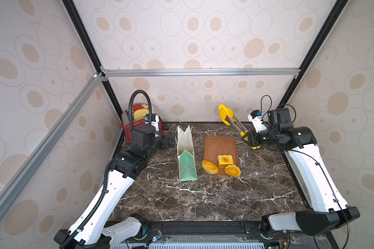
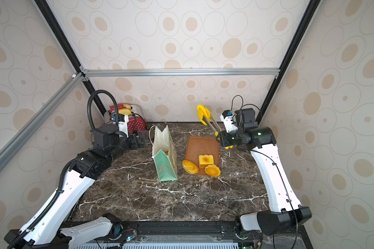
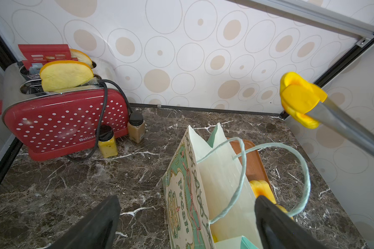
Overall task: Pack bread into a paper bag
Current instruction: Place the fake bread in the paper bag.
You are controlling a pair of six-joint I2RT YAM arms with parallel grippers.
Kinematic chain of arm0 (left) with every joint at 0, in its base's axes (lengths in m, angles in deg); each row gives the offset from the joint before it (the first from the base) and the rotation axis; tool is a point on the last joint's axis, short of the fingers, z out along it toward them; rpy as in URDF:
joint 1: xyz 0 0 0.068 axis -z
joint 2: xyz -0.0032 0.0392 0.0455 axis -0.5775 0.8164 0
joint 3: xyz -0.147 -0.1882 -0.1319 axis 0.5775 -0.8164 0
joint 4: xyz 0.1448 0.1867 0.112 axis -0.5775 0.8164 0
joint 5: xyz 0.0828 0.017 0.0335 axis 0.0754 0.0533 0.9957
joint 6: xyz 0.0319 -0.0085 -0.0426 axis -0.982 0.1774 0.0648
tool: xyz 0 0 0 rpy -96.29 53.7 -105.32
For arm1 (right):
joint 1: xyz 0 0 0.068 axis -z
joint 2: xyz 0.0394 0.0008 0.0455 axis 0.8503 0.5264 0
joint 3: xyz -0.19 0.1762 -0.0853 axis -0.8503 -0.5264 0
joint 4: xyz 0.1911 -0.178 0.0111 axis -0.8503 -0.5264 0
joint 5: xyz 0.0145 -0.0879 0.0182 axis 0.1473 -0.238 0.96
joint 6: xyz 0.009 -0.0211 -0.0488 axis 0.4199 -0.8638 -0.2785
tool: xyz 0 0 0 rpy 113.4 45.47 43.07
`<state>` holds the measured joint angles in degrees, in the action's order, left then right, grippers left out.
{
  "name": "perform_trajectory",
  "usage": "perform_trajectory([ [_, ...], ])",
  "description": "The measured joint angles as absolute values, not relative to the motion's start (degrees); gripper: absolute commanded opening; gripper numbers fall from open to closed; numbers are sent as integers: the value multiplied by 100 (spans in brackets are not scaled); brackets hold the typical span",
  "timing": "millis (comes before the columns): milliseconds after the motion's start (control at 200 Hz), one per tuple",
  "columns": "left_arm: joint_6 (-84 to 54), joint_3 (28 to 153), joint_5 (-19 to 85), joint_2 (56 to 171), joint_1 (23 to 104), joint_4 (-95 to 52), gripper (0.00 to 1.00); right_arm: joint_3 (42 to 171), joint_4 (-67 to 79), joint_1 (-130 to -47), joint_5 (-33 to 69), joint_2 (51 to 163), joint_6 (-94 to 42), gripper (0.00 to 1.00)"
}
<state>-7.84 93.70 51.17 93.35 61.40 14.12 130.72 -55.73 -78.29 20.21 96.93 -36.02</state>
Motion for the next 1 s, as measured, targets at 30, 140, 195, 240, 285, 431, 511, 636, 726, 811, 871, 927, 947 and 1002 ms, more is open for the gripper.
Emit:
perform_trajectory([
  [30,-784,9372,5115,9353,6140,1410,99,13159,-5553,-7971,2126,9660,-3602,38],
  [140,-782,9385,5117,9429,6140,1434,99,13354,-5457,-8483,2633,9533,-3567,38],
  [195,-782,9416,5117,9462,6140,1440,99,13369,-5361,-8664,2863,9463,-3510,38],
  [240,-782,9447,5122,9484,6140,1443,99,13373,-5278,-8806,3033,9413,-3445,38],
  [285,-782,9475,5130,9490,6140,1440,99,13373,-5190,-8933,3162,9383,-3377,38],
  [431,-780,9551,5137,9490,6140,1440,99,13338,-4893,-9383,3352,9374,-3228,38],
  [511,-778,9554,5141,9490,6140,1443,99,13205,-4740,-9565,3409,9372,-3195,38],
  [636,-778,9554,5179,9486,6140,1451,99,12943,-4629,-9700,3411,9387,-3167,38],
  [726,-778,9554,5205,9482,6140,1478,99,12801,-4618,-9713,3379,9387,-3150,45],
  [811,-778,9554,5229,9469,6140,1521,99,12683,-4587,-9713,3355,9385,-3126,49],
  [871,-778,9556,5242,9453,6140,1545,99,12573,-4557,-9713,3331,9367,-3095,55],
  [927,-778,9556,5244,9447,6140,1565,99,12497,-4552,-9713,3293,9354,-3082,57],
  [947,-778,9558,5246,9447,6140,1567,99,12479,-4548,-9713,3280,9348,-3053,58],
  [1002,-778,9560,5244,9447,6140,1569,99,12427,-4528,-9713,3265,9328,-3042,58],
])
